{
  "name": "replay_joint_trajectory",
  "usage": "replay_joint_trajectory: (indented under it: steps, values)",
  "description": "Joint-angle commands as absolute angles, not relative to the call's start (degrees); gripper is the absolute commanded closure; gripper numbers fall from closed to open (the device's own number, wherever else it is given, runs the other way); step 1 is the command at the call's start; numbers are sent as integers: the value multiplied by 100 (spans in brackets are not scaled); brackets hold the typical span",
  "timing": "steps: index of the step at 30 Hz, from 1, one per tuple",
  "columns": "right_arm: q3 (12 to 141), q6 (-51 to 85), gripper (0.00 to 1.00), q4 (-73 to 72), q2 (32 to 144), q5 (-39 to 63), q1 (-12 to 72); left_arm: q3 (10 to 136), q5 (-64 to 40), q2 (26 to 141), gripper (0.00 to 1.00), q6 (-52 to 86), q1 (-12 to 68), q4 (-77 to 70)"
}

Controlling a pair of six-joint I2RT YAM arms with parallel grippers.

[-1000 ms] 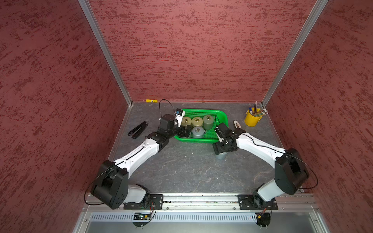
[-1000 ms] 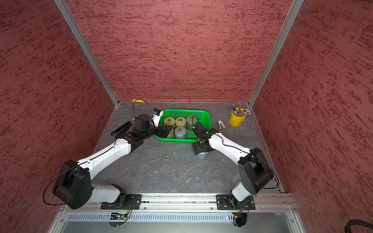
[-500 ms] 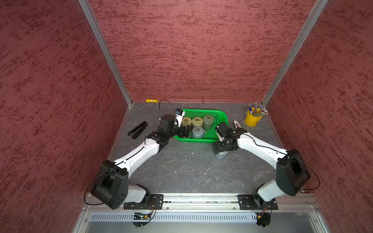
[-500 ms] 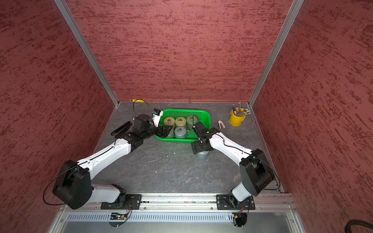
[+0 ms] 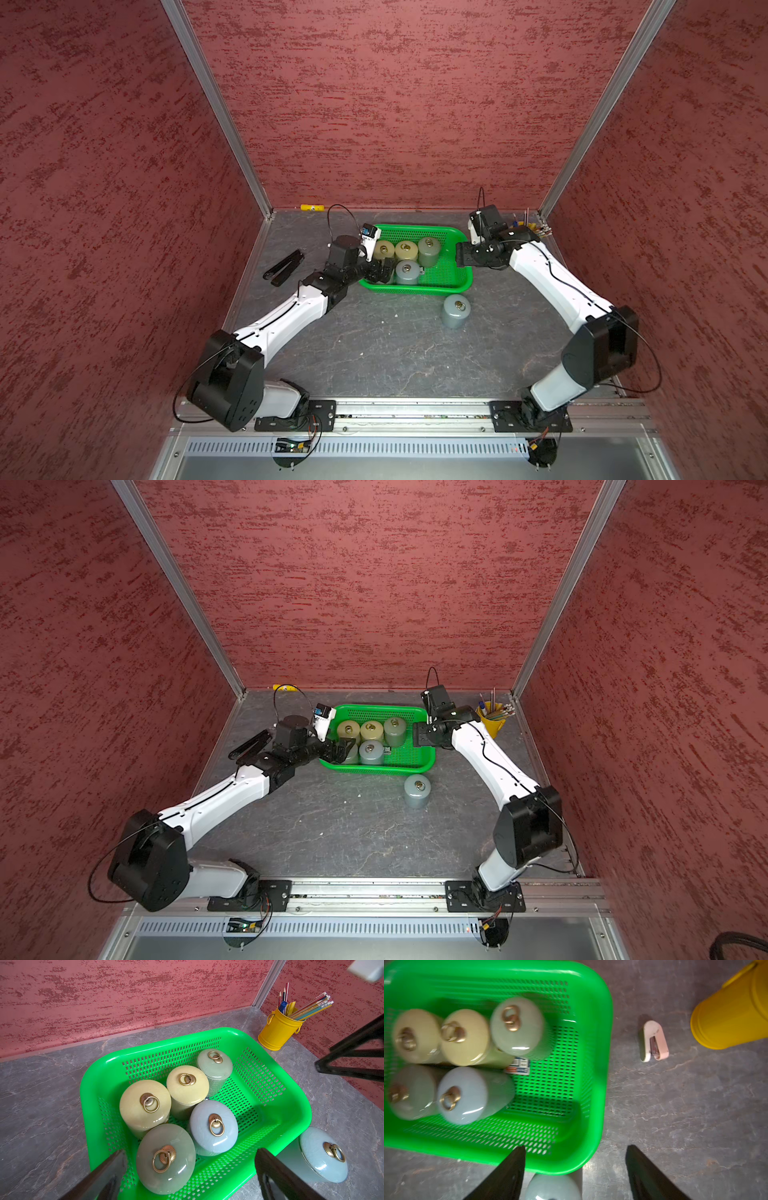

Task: Take the tea canister out of the basket
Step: Place the tea canister at the center of the board, then move the basket to the center of the board.

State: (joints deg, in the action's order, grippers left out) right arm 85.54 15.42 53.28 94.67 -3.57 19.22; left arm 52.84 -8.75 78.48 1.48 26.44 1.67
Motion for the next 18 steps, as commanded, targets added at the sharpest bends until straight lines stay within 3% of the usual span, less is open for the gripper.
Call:
replay_joint_trajectory:
  steps: [1, 5, 18]
  values:
    - [8689, 1425, 30, 5357, 9687, -226, 1823, 5272, -825, 7668, 0, 62, 2654, 95]
    - [8963, 1348, 41, 5290, 10065, -16, 1673, 5309, -861, 7660, 0, 76, 2646, 140]
    - [9275, 1066, 52, 5212, 10766, 109, 1375, 5241, -853, 7581, 0, 73, 2619, 126]
